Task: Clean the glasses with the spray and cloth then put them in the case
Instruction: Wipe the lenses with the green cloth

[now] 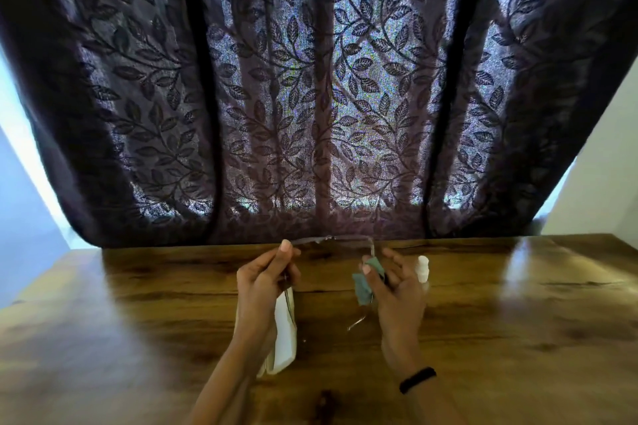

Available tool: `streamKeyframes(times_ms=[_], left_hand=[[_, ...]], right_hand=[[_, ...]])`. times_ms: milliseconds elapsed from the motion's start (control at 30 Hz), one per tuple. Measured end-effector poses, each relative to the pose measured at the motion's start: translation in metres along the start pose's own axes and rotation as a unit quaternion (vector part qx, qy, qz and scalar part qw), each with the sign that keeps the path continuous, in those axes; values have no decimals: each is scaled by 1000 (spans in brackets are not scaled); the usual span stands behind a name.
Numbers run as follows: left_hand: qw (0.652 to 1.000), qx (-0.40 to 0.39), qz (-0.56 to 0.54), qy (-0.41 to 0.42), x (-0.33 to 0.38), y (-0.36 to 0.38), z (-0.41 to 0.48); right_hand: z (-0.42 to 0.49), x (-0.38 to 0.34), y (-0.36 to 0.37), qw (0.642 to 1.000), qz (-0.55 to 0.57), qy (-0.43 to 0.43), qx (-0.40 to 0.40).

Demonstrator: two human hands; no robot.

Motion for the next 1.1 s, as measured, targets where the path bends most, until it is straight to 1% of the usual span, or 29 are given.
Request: streamKeyframes(times_ms=[100, 233, 367, 467, 567, 700, 833, 933, 1100], left_hand=[[999, 17, -37, 8, 1, -1, 1], [998, 18, -53, 27, 4, 1, -3], [996, 34, -86, 12, 3, 1, -2], [996, 27, -89, 5, 4, 2, -2], [997, 23, -71, 12, 5, 0, -2], [998, 10, -15, 59, 7, -6, 1], [993, -24, 78, 90, 5, -7, -1], [988, -58, 117, 82, 2, -4, -5], [990, -69, 106, 62, 3, -1, -5]], right_hand=[[-8, 11, 4, 1000, 16, 23, 0], [-18, 19, 9, 998, 42, 45, 9], [-28, 31, 13, 995, 65, 70, 20], [-34, 41, 16, 993, 70, 91, 16], [-34, 44, 16, 993, 73, 96, 12], [-25, 38, 11, 995, 57, 72, 23], [-12, 25, 5, 997, 48, 45, 35], [0, 16, 1, 998, 41, 27, 44], [11, 5, 0, 999, 30, 6, 33]])
Point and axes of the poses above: each hand's wrist, its own z-axis towards the middle knuckle, its own y-axis out of the palm, x = y × z, the point moved 5 cm from there along z, towards the middle knuckle, and after that the axes turned 10 degrees about -z, right-handed, at the moved point
